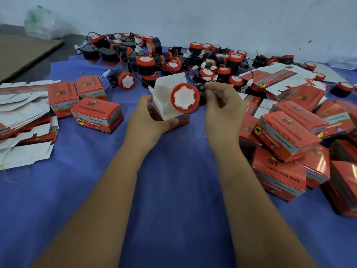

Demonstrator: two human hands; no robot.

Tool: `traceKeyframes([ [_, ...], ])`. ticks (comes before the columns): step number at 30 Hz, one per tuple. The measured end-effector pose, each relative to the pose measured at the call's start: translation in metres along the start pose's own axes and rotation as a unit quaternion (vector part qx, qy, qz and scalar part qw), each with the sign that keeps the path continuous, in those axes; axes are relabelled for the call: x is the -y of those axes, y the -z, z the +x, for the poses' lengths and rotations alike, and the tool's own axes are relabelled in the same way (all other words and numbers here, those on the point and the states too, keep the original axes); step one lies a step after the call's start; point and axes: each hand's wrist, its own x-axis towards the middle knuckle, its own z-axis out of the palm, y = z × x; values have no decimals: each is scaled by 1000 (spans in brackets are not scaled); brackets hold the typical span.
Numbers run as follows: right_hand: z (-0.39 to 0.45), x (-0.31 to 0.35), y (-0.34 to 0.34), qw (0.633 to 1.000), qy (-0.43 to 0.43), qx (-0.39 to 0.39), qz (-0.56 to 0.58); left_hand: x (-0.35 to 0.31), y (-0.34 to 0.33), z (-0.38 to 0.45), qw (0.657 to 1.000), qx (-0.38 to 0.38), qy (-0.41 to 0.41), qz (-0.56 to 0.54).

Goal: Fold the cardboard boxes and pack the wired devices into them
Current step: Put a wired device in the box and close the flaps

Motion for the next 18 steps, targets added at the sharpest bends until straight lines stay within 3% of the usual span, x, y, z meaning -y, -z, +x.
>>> traceKeyframes([
  [4, -14, -2, -14, 994, 59, 34, -87, -2, -3, -3, 1000, 25, -15, -6],
  [11, -11, -10, -11, 986, 30, 39, -161, -3, -2, -3, 998, 60, -32, -11],
  [15, -13, -15, -12, 920, 117, 47, -371, -2, -1, -3, 997, 72, -21, -34],
  [18, -13, -18, -10, 869, 96, 138, -466, -3, -1, -4, 996, 75, -19, -41],
])
